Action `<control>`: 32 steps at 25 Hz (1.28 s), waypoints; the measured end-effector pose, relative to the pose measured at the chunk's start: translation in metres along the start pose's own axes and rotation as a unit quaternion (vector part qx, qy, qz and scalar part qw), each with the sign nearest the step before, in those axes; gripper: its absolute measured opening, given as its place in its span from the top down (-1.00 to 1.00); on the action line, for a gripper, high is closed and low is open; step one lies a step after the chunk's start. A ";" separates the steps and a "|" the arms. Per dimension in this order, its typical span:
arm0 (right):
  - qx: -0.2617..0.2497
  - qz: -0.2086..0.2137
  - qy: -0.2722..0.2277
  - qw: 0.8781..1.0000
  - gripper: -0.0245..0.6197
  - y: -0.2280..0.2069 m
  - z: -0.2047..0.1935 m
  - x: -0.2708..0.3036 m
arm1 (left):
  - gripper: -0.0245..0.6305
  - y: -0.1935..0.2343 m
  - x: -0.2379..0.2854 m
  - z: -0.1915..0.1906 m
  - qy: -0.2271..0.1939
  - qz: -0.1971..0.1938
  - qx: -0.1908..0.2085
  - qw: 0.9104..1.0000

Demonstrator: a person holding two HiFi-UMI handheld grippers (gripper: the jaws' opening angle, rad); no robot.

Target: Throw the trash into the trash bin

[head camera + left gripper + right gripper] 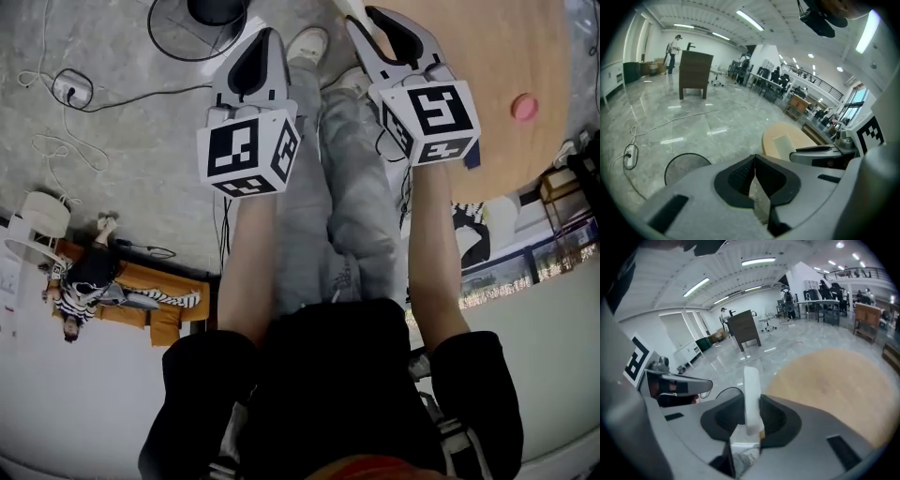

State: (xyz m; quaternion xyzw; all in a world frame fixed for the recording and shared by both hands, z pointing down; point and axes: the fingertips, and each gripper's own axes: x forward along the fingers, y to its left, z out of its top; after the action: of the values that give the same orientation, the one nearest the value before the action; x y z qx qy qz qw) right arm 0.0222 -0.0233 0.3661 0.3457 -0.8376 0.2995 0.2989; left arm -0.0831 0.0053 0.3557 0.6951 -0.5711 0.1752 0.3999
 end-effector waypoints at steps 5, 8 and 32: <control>0.024 0.062 0.016 0.998 0.60 0.053 -0.011 0.044 | 0.90 0.048 -0.025 -0.022 -0.018 0.057 -0.050 0.997; 0.046 0.084 0.022 0.995 0.60 0.071 -0.022 0.058 | 0.90 0.059 -0.044 -0.035 -0.027 0.086 -0.072 0.993; 0.069 0.123 0.076 0.987 0.39 0.116 -0.081 0.169 | 0.90 0.141 -0.083 -0.107 -0.036 0.192 -0.179 0.964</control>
State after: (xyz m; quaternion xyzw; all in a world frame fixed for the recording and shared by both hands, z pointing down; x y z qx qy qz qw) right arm -0.1409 0.0339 0.5036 0.2363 -0.8257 0.4167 0.2980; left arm -0.2159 0.1367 0.4136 0.4951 -0.7299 0.1187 0.4561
